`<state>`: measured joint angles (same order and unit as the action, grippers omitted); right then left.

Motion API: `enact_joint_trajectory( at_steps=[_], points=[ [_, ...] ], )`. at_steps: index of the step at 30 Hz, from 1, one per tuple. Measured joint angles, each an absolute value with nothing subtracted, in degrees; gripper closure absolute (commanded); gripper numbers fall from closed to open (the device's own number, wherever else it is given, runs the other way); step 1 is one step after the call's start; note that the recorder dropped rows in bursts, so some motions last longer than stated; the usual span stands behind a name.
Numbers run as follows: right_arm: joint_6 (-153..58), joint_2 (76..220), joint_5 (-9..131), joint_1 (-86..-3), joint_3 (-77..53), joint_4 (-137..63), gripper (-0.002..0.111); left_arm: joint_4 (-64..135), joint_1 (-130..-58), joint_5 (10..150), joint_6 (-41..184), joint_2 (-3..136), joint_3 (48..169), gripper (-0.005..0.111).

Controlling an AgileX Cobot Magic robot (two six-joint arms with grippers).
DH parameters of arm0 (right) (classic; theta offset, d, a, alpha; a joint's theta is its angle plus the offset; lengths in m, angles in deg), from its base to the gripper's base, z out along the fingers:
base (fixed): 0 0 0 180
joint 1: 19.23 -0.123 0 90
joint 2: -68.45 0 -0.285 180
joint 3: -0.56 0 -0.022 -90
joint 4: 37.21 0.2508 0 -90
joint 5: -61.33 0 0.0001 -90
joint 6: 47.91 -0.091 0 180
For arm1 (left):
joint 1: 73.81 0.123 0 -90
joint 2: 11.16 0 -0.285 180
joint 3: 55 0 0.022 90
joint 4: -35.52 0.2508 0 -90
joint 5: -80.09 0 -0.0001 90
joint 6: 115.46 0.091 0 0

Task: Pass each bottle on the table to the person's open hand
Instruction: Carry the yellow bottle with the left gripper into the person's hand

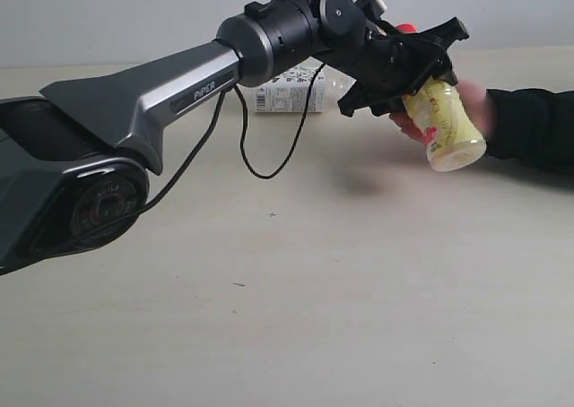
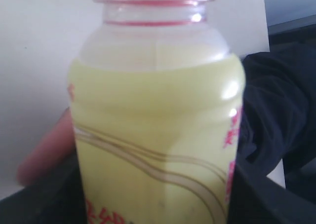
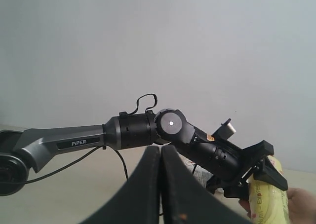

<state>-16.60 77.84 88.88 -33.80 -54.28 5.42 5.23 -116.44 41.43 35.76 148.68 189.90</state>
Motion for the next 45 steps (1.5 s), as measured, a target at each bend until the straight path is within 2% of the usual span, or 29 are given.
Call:
enact_joint_trajectory(
  at_steps=[5, 7, 9, 10, 12, 19, 22, 24, 29, 31, 32, 34, 45],
  points=[
    [-16.6, 77.8, 89.0, -33.8, -54.3, 5.4, 0.108, 5.0, -116.4, 42.0, 36.7, 149.5, 189.9, 0.106],
    [-16.6, 77.8, 89.0, -33.8, -54.3, 5.4, 0.108, 4.8, -116.4, 42.6, 36.8, 149.6, 189.9, 0.103],
    [-16.6, 77.8, 89.0, -33.8, -54.3, 5.4, 0.108, 3.8, -116.4, 43.2, 36.9, 149.6, 189.9, 0.090],
    [-16.6, 77.8, 89.0, -33.8, -54.3, 5.4, 0.108, 3.6, -116.4, 43.3, 36.9, 149.6, 189.9, 0.080],
    [-16.6, 77.8, 89.0, -33.8, -54.3, 5.4, 0.108, 3.3, -116.4, 43.3, 36.9, 149.6, 189.9, 0.069],
    [-16.6, 77.8, 89.0, -33.8, -54.3, 5.4, 0.108, 3.0, -116.4, 43.3, 38.1, 149.6, 190.0, 0.065],
    [-16.6, 77.8, 89.0, -33.8, -54.3, 5.4, 0.108, 2.9, -116.4, 43.3, 38.4, 149.6, 190.0, 0.050],
    [-16.6, 77.8, 89.0, -33.8, -54.3, 5.4, 0.108, 2.9, -116.4, 43.3, 38.4, 149.6, 190.0, 0.047],
    [-16.6, 77.8, 89.0, -33.8, -54.3, 5.4, 0.108, 2.5, -116.4, 43.3, 38.4, 149.6, 190.0, 0.045],
    [-16.6, 77.8, 89.0, -33.8, -54.3, 5.4, 0.108, 2.5, -116.4, 43.3, 38.4, 149.6, 190.0, 0.040],
    [-16.6, 77.8, 89.0, -33.8, -54.3, 5.4, 0.108, 2.5, -116.4, 43.3, 38.4, 149.6, 190.0, 0.031],
    [-16.6, 77.8, 89.0, -33.8, -54.3, 5.4, 0.108, 2.5, -116.4, 43.3, 38.4, 149.6, 190.0, 0.023],
    [-16.6, 77.8, 89.0, -33.8, -54.3, 5.4, 0.108, 2.4, -116.3, 42.1, 39.0, 149.0, 190.0, 0.022]
  ],
)
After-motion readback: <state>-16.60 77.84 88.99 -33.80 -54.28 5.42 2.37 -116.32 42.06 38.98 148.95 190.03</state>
